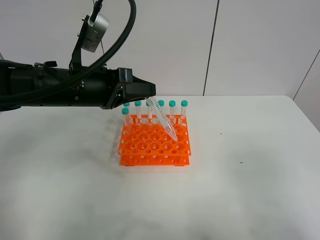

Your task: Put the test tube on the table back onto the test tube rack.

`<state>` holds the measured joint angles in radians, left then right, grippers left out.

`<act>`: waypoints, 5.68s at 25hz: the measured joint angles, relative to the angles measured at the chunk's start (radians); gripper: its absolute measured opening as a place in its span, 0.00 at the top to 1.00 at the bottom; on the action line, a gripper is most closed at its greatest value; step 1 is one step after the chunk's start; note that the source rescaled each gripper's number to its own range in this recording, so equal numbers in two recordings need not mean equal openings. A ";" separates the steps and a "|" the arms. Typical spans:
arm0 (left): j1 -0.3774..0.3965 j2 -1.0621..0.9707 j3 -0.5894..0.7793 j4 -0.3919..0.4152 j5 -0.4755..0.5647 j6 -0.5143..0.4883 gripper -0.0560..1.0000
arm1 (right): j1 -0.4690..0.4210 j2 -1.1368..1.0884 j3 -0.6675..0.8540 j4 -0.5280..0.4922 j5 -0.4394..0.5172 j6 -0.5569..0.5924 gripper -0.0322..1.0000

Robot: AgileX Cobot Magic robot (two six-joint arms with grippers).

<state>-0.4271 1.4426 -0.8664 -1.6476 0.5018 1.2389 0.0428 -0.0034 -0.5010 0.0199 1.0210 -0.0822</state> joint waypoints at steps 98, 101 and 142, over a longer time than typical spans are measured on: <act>-0.063 0.536 -0.200 1.529 -0.902 -1.082 0.95 | 0.000 -0.003 0.000 0.003 0.000 0.003 0.00; -0.063 0.545 -0.200 1.529 -0.904 -1.082 0.95 | 0.000 -0.003 0.000 0.003 0.000 0.003 0.00; -0.073 0.074 -0.242 1.491 -0.435 -1.089 0.03 | 0.000 -0.003 0.000 0.003 0.000 0.003 0.00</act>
<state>-0.5000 1.5164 -1.1079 -0.1570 0.0665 0.1496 0.0428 -0.0066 -0.5010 0.0230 1.0210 -0.0792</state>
